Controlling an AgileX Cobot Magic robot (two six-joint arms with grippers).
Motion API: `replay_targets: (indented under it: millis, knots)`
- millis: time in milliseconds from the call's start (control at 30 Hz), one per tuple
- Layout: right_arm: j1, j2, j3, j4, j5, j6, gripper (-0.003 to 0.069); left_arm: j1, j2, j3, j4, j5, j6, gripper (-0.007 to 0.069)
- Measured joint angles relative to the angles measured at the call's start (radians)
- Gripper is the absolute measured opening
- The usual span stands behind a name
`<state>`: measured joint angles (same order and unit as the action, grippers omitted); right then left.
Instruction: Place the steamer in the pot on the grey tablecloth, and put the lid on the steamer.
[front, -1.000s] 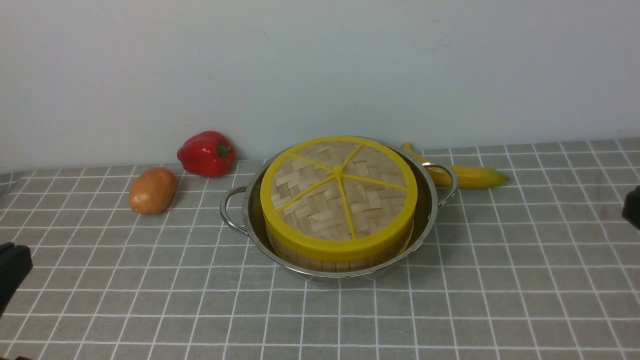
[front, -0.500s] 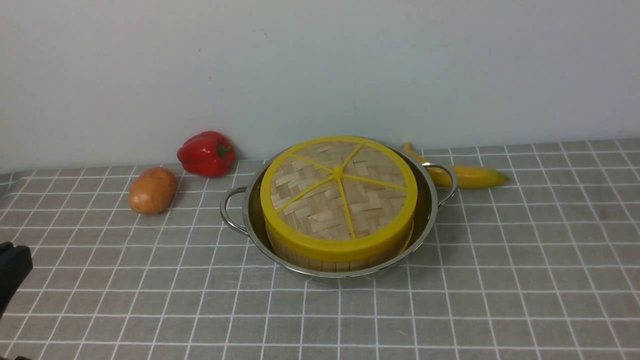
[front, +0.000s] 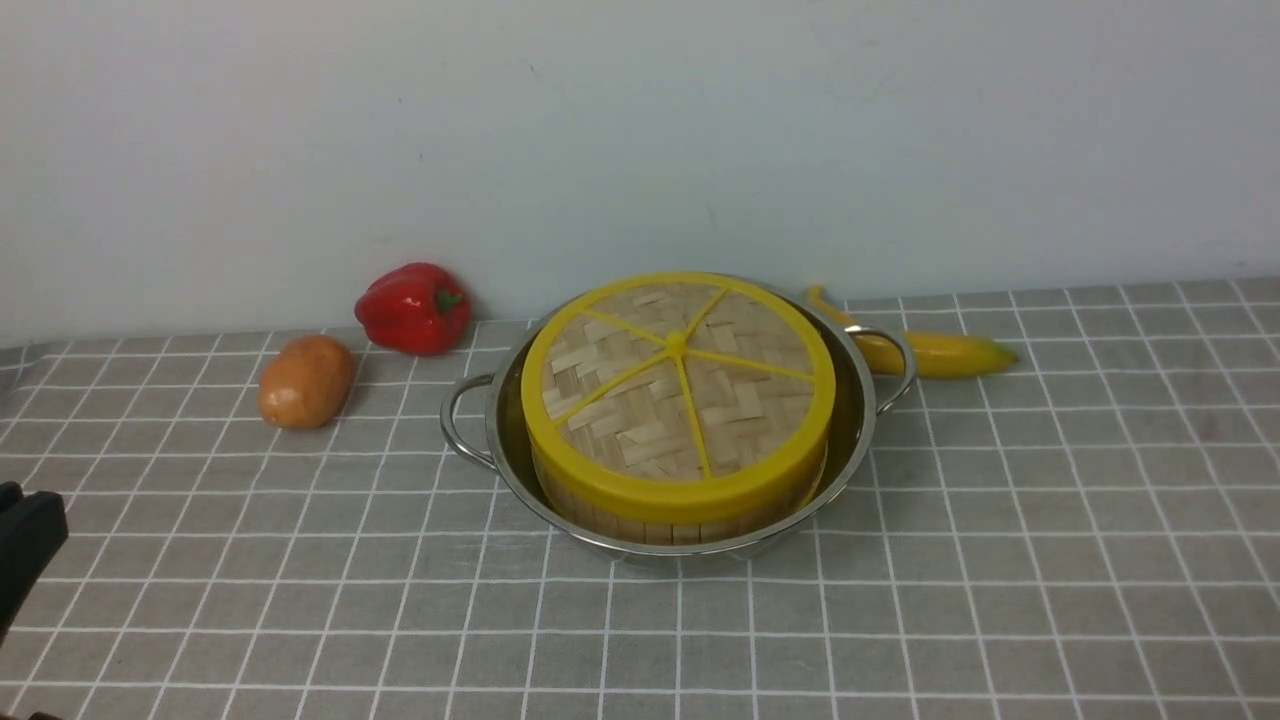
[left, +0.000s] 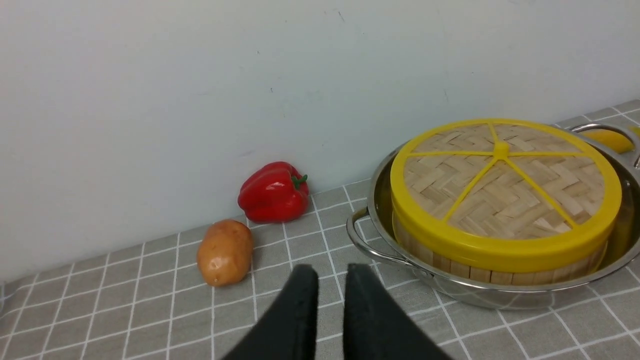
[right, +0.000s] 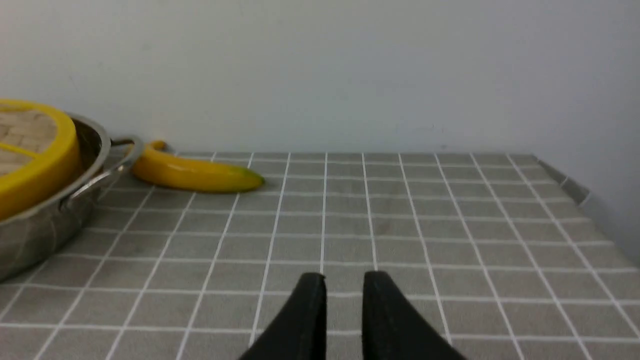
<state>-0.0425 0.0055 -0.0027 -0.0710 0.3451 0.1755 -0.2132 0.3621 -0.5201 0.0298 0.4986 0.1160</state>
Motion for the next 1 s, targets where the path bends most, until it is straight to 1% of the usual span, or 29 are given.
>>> replay_targets:
  millis: [167, 267, 733, 867, 933, 1000]
  knots:
    - [0.0, -0.001, 0.01, 0.095, -0.034, 0.012, 0.0164, 0.0, 0.0, 0.001, 0.0, 0.0, 0.0, 0.0085]
    - [0.0, -0.002, 0.01, 0.118, -0.034, 0.014, 0.0174, 0.0, 0.0, 0.001, 0.0, 0.0, 0.0, 0.0096]
    - [0.0, -0.002, 0.011, 0.121, -0.034, 0.026, 0.0204, 0.0, 0.0, 0.001, 0.002, 0.0, 0.001, 0.0118]
    - [0.0, -0.002, 0.011, 0.121, -0.034, 0.026, 0.0211, 0.0, -0.007, 0.011, 0.054, -0.003, 0.043, 0.0127]
    - [0.0, -0.002, 0.011, 0.121, -0.034, 0.027, 0.0216, 0.021, -0.033, 0.05, 0.083, -0.013, 0.052, 0.0128]
    - [0.0, -0.002, 0.011, 0.121, -0.034, 0.027, 0.0223, 0.056, -0.065, 0.124, 0.085, -0.046, 0.037, 0.0128]
